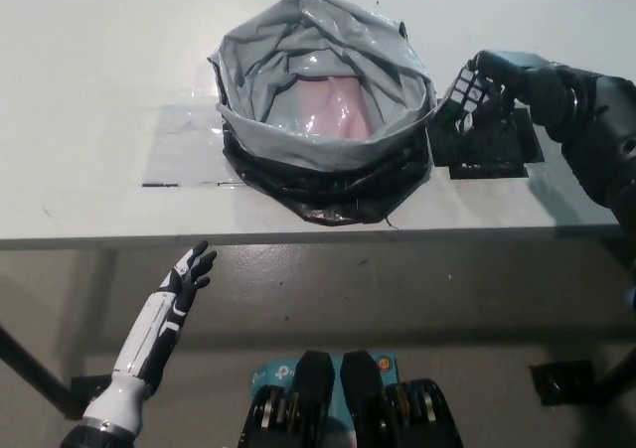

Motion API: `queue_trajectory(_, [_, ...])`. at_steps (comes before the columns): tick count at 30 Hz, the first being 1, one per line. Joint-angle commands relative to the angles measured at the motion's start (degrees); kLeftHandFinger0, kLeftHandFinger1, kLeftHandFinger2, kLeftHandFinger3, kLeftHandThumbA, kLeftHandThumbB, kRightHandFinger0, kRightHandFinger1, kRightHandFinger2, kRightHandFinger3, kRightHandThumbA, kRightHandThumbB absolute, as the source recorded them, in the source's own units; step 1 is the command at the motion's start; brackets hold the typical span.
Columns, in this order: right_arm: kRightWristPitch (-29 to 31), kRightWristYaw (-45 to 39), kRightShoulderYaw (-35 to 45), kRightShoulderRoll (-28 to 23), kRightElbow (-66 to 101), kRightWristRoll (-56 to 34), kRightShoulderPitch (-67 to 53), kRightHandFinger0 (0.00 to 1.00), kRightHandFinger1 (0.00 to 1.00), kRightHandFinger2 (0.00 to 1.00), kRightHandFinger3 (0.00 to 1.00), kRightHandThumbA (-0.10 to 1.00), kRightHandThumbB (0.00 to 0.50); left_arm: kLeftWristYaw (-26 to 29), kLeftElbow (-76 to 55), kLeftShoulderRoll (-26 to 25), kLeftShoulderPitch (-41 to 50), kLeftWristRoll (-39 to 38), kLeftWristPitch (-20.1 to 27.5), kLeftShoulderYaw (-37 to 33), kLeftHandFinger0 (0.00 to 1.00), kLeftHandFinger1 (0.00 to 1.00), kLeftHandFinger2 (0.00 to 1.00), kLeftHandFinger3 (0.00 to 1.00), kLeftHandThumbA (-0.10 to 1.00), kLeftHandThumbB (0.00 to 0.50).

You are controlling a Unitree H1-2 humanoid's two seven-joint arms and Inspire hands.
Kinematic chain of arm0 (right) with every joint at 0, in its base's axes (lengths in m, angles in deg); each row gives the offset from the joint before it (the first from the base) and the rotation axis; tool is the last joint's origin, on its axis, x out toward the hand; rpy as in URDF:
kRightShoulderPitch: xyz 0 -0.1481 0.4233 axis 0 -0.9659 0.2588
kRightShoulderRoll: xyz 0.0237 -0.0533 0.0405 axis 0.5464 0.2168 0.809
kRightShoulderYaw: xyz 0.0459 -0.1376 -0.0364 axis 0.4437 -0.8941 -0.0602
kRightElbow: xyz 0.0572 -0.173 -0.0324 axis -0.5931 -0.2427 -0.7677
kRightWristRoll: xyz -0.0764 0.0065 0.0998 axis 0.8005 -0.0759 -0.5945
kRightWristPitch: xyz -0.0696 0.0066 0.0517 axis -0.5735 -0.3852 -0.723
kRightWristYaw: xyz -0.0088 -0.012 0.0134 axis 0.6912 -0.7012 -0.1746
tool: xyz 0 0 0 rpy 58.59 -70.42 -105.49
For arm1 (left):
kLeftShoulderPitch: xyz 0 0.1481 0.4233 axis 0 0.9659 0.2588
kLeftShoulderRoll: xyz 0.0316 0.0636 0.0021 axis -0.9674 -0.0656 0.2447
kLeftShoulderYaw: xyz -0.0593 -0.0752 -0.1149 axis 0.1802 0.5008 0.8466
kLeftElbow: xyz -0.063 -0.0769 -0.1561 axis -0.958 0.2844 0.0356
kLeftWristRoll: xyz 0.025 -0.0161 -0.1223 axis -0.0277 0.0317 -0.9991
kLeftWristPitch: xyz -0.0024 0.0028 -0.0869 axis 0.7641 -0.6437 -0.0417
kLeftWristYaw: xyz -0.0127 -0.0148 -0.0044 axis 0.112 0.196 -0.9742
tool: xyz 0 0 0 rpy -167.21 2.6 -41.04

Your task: Use the right hand to pick up a rubix's cube and place it into a plastic bag and lift the bag

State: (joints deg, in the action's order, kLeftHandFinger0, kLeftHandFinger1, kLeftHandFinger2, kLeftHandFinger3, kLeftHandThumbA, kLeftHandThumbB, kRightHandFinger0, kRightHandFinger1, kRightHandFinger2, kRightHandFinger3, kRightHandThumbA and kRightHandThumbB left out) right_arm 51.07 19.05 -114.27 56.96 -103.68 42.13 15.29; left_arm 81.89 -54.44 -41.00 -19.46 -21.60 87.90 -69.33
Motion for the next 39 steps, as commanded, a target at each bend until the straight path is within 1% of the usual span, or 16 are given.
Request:
queue_trajectory(1, [2.77, 7.32, 4.69, -2.5, 0.71, -4.08, 6.51, 0.02, 0.52, 0.83, 0.82, -0.1, 0.152, -0.76, -2.02, -0.85, -0.55, 0.12, 1.28, 0.08, 1.0, 1.0, 1.0, 1.0, 1.0, 0.213])
queue_trajectory(3, [2.01, 7.39, 5.7, -2.61, 0.84, -4.46, 7.54, 0.02, 0.52, 0.83, 0.83, -0.1, 0.141, -0.72, -2.09, -0.83, -0.45, 0.18, 1.16, 0.08, 1.0, 1.0, 1.0, 1.0, 1.0, 0.212])
queue_trajectory(4, [1.72, 7.35, 6.1, -2.61, 0.87, -4.44, 7.84, 0.0, 0.41, 0.75, 0.86, -0.1, 0.049, -0.7, -2.1, -0.83, -0.42, 0.22, 1.17, 0.07, 1.0, 1.0, 1.0, 1.0, 1.0, 0.211])
queue_trajectory(5, [1.56, 7.29, 6.46, -2.75, 1.23, -4.53, 8.59, 0.05, 0.47, 0.8, 0.94, -0.1, 0.138, -0.67, -2.09, -0.8, -0.4, 0.23, 1.17, 0.07, 1.0, 1.0, 1.0, 1.0, 1.0, 0.205])
queue_trajectory(7, [1.18, 7.47, 6.9, -3.12, 1.79, -4.4, 10.28, 0.11, 0.55, 0.88, 0.97, -0.1, 0.132, -0.64, -1.93, -0.76, -0.43, 0.23, 1.35, 0.07, 1.0, 1.0, 1.0, 1.0, 1.0, 0.201])
queue_trajectory(9, [1.47, 7.27, 7.59, -3.37, 2.18, -4.54, 11.48, 0.08, 0.54, 0.88, 0.96, -0.1, 0.134, -0.63, -1.84, -0.74, -0.44, 0.2, 1.32, 0.08, 1.0, 1.0, 1.0, 1.0, 1.0, 0.201])
queue_trajectory(10, [2.39, 6.76, 8.18, -3.84, 2.76, -4.93, 12.76, 0.05, 0.51, 0.83, 0.89, -0.1, 0.144, -0.62, -1.7, -0.79, -0.45, 0.31, 1.68, 0.05, 1.0, 1.0, 1.0, 1.0, 1.0, 0.196])
queue_trajectory(17, [1.17, 6.4, 9.96, -3.66, 4.46, -5.58, 17.84, 0.0, 0.47, 0.82, 0.9, -0.1, 0.139, -0.79, -1.73, -0.78, -0.43, 0.24, 1.83, -0.1, 1.0, 1.0, 1.0, 1.0, 1.0, 0.191])
queue_trajectory(22, [2.45, 5.13, 10.32, -2.39, 7.73, -5.98, 19.54, 0.0, 0.45, 0.81, 0.87, -0.1, 0.209, -0.82, -1.82, -0.68, -0.35, 0.22, 1.19, -0.22, 1.0, 1.0, 1.0, 1.0, 1.0, 0.201])
queue_trajectory(30, [-0.99, 3.03, 8.84, 1.85, 17.41, -4.9, 15.11, 0.0, 0.45, 0.83, 0.9, -0.1, 0.194, -1.07, -2.18, -0.78, -0.22, -0.07, 0.92, -0.31, 1.0, 1.0, 1.0, 1.0, 1.0, 0.182])
queue_trajectory(31, [-1.87, 3.11, 8.4, 2.7, 18.69, -4.38, 14.21, 0.06, 0.54, 0.89, 0.89, -0.1, 0.188, -0.99, -2.37, -0.76, -0.17, 0.09, 0.54, -0.34, 1.0, 1.0, 1.0, 1.0, 1.0, 0.184])
queue_trajectory(32, [-1.83, 3.3, 8.06, 3.17, 19.06, -4.04, 13.7, 0.24, 0.67, 0.83, 0.86, -0.1, 0.188, -0.99, -2.44, -0.83, -0.13, 0.24, 0.43, -0.37, 1.0, 1.0, 1.0, 1.0, 1.0, 0.19])
queue_trajectory(34, [-1.48, 4.69, 6.54, 4.07, 18.61, -2.26, 13.03, 0.15, 0.52, 0.7, 0.82, -0.1, 0.212, -0.96, -2.33, -0.87, -0.23, 0.24, 0.58, -0.33, 1.0, 1.0, 1.0, 1.0, 1.0, 0.192])
queue_trajectory(35, [0.04, 4.97, 6.65, 4.49, 17.76, -2.86, 12.69, 0.07, 0.4, 0.65, 0.81, -0.1, 0.208, -0.92, -2.35, -0.91, -0.32, 0.35, 0.65, -0.33, 1.0, 1.0, 1.0, 1.0, 1.0, 0.19])
queue_trajectory(36, [0.97, 4.89, 6.91, 5.17, 16.83, -3.73, 12.27, 0.02, 0.35, 0.66, 0.8, -0.1, 0.2, -0.95, -2.32, -0.95, -0.47, 0.28, 0.62, -0.3, 1.0, 1.0, 1.0, 1.0, 1.0, 0.188])
queue_trajectory(39, [1.18, 4.41, 7.11, 6.08, 15.82, -4.51, 11.79, 0.0, 0.34, 0.7, 0.8, -0.1, 0.194, -1.01, -2.23, -0.96, -0.8, 0.13, 0.46, -0.27, 1.0, 1.0, 1.0, 1.0, 1.0, 0.186])
